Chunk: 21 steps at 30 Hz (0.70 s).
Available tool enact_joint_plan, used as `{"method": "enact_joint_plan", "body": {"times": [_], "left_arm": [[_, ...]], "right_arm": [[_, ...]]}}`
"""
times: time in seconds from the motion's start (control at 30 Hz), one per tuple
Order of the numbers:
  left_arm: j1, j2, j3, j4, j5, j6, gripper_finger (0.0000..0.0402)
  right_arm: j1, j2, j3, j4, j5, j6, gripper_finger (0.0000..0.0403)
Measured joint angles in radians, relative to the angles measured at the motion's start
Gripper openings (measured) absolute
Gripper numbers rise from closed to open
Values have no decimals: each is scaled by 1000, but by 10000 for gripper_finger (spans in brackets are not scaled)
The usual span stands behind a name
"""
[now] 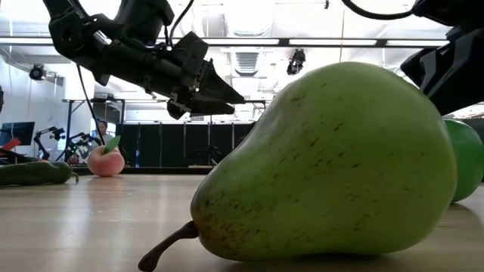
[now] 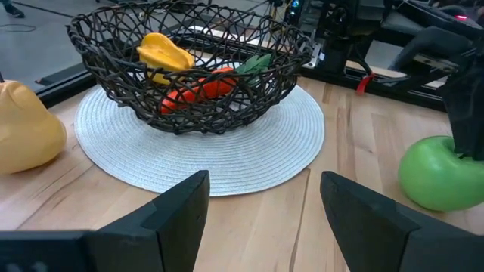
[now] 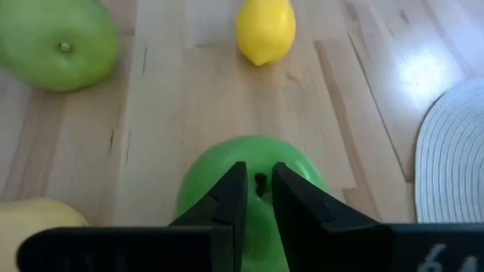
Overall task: Build produce basket
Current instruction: Put the green apple into the black wire basket
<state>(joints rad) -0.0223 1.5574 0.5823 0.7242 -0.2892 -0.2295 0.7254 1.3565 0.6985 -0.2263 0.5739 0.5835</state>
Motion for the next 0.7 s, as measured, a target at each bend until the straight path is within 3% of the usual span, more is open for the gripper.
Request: {"method": "enact_joint_plan", "body": {"times": [0.2,0.33,0.7], "left_arm": [[0,0,0,0,0,0,237],[0,0,0,0,0,0,237],[-6,0,0,0,0,0,237]], "right_arm": [[-9,31,3,6,-16,0,15],[-9,21,2,-4,-11,-3,9],[-13,-148,-4,-22,71,-86,8]]}}
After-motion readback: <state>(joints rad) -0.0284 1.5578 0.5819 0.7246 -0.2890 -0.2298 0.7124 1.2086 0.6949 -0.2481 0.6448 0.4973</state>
